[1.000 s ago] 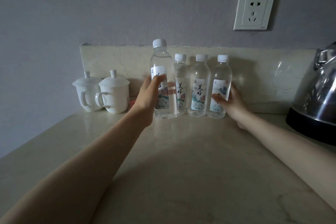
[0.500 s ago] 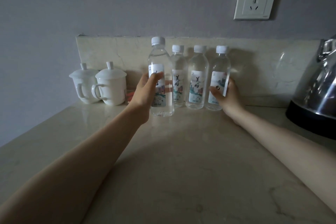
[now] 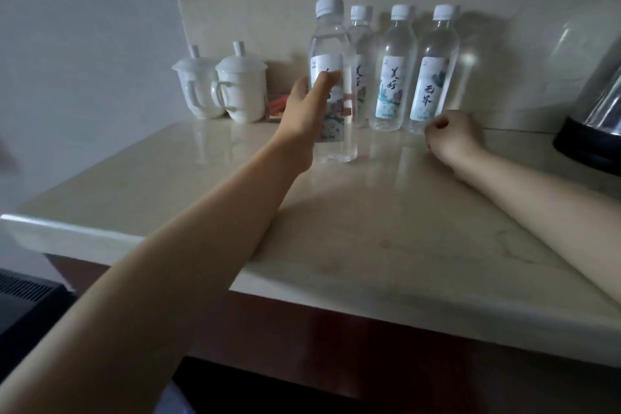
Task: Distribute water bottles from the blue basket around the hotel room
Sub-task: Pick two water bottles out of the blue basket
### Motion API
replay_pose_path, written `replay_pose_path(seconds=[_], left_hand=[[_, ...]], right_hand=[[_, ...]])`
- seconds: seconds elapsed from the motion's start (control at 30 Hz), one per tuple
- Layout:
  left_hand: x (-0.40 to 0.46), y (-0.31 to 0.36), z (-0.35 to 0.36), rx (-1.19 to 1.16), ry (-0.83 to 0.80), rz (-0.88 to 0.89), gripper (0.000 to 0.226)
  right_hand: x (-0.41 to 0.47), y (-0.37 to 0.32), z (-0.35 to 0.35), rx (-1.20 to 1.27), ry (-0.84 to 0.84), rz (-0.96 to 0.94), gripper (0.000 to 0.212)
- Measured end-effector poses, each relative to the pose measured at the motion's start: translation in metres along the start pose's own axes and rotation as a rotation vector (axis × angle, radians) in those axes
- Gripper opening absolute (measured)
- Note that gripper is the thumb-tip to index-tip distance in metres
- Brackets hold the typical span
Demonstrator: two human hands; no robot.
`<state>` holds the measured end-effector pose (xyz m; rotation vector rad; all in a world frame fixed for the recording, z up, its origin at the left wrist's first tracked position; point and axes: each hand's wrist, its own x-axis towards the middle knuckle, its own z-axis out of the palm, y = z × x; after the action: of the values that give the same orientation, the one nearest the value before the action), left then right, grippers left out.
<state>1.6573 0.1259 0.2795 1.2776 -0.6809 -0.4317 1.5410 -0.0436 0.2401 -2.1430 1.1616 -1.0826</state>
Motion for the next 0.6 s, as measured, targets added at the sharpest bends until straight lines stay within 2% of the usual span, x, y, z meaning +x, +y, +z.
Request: replay_pose_path(seconds=[0.07, 0.17, 0.3, 0.43, 0.53, 0.6], left_hand=[[-0.012, 0.002, -0.007, 0.000, 0.001, 0.006, 0.046], [-0.033, 0.007, -0.025, 0.004, 0.027, 0.046, 0.028], [-0.069, 0.027, -0.064, -0.081, 0.096, 0.153, 0.006], [-0.104, 0.050, -0.123, -0.044, 0.194, 0.188, 0.012], [-0.133, 0.059, -0.176, 0.023, 0.309, 0.174, 0.026], [-0.155, 0.061, -0.212, 0.029, 0.367, 0.153, 0.023]], right_hand=[[-0.021, -0.012, -0.004, 0.046, -0.068, -0.041, 0.021], [-0.057, -0.041, -0.002, 0.167, -0.183, -0.129, 0.019], [-0.110, -0.090, 0.005, 0.177, -0.247, -0.306, 0.016], [-0.160, -0.137, 0.024, 0.206, -0.290, -0.356, 0.022], [-0.198, -0.169, 0.043, 0.187, -0.409, -0.424, 0.032], [-0.223, -0.187, 0.056, 0.184, -0.473, -0.500, 0.039]])
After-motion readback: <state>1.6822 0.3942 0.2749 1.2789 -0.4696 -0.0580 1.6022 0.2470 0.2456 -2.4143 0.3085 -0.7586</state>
